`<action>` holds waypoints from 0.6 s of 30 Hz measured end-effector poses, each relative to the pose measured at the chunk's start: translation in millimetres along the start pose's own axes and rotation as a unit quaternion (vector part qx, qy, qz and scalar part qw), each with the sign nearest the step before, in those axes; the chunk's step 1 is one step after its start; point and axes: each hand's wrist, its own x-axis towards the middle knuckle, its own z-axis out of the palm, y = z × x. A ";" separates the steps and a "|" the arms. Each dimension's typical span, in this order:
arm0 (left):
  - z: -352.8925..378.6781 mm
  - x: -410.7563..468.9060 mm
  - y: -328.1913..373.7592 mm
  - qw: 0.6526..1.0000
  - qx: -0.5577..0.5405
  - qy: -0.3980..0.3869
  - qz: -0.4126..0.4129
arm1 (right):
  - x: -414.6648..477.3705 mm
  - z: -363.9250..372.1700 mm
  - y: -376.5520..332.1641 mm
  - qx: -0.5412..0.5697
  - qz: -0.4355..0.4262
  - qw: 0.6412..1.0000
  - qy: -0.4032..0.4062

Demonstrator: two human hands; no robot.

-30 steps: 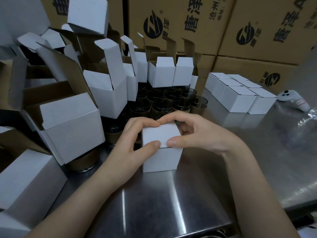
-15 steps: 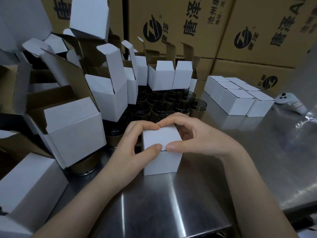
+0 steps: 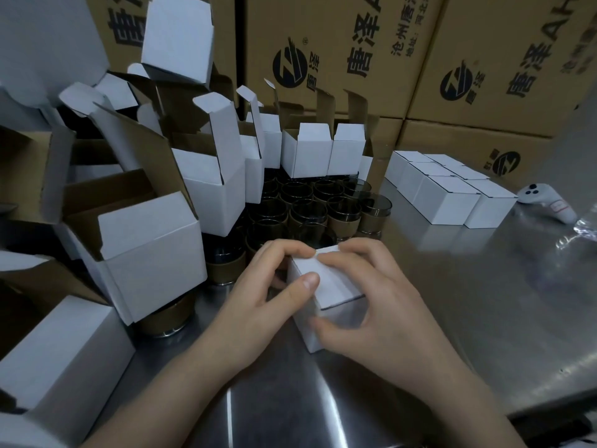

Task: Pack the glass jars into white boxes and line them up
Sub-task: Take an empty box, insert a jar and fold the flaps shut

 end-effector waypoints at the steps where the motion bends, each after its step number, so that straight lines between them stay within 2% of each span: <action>1: 0.5 0.2 0.3 1.000 0.000 -0.002 0.002 | -1.1 -2.4 2.4 0.018 0.005 1.000 0.011; 6: 2.5 1.3 -0.3 1.000 -0.003 0.004 -0.010 | -1.3 -24.0 25.8 0.113 0.041 0.983 0.136; 10: 4.5 1.3 -2.7 0.999 0.017 0.000 -0.030 | 11.2 -50.9 70.9 0.099 0.121 0.956 0.250; 14: 5.6 1.7 -6.9 0.996 0.081 -0.017 -0.023 | 37.3 -81.7 133.9 0.038 0.250 0.920 0.300; 18: 7.1 2.2 -8.9 0.993 0.114 -0.037 -0.007 | 49.9 -104.1 190.5 -0.008 0.340 0.895 0.289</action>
